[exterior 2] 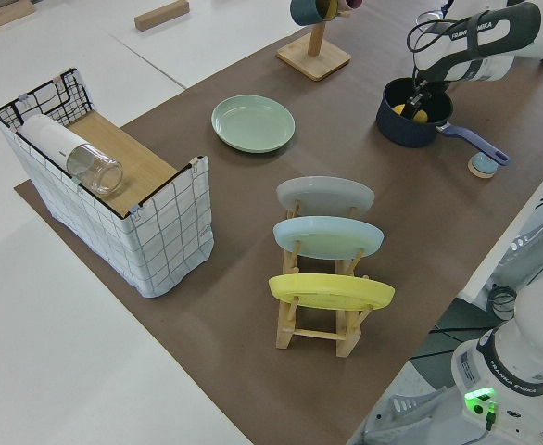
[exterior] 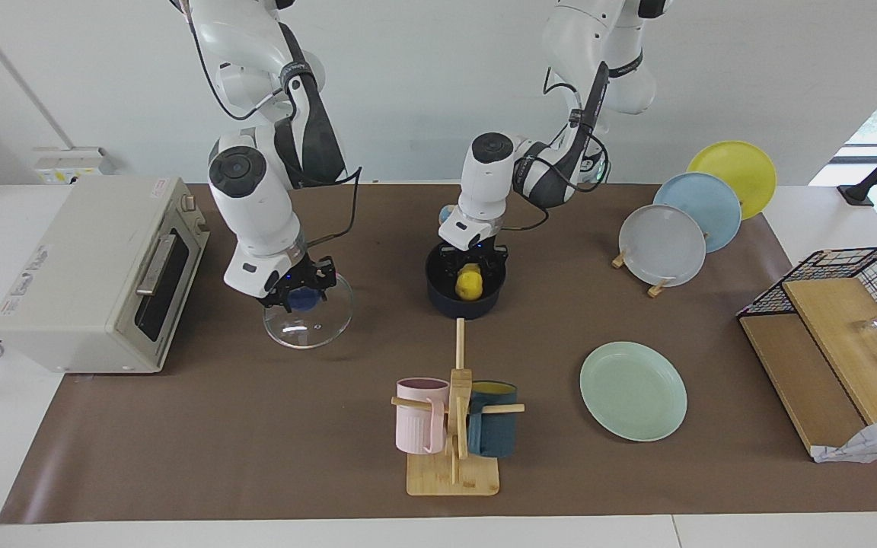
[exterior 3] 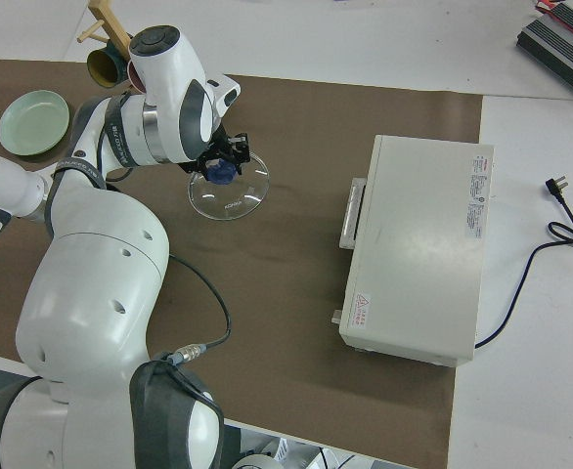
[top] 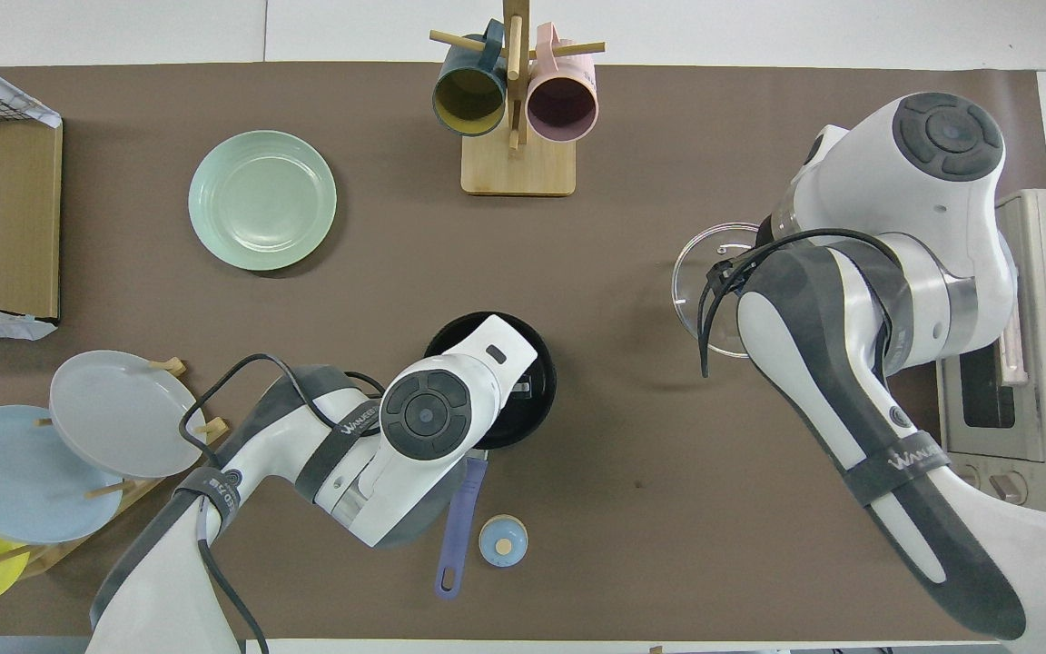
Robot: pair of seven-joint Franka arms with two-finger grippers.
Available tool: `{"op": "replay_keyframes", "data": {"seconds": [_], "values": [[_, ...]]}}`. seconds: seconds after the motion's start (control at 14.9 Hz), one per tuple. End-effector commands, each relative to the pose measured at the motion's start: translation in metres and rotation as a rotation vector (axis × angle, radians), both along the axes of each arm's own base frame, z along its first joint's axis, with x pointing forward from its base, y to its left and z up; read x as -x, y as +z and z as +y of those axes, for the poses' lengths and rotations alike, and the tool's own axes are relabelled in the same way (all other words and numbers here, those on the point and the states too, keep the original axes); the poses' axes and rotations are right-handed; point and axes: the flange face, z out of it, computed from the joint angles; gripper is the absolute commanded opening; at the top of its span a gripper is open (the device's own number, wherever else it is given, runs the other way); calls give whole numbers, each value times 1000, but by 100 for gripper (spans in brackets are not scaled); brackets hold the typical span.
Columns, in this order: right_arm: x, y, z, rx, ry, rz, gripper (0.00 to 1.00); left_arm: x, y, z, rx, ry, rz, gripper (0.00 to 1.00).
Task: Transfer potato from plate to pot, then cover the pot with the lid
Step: 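Lower the potato into the saucepan while the right gripper lifts the lid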
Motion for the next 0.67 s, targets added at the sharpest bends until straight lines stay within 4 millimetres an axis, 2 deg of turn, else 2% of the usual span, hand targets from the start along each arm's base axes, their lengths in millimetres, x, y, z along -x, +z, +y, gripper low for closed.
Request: {"op": "replay_keyframes", "data": {"seconds": [0.0,0.2,0.33,0.4,0.47,0.6], "values": [[8,17,15,-25,-48,-1,0,-21,38,10,-40,11,0,100],[12,19,33,-30,-72,0,0,-62,91,32,-48,37,9,100],[16,23,57,-40,-109,-9,0,-90,120,57,-32,53,15,100],[15,36,69,-48,-127,-17,0,-100,137,66,-21,54,18,100],[17,51,82,-51,-143,-13,0,-109,154,81,-17,66,21,100],[25,54,114,-48,-189,0,0,-132,198,124,-5,79,27,100]]}}
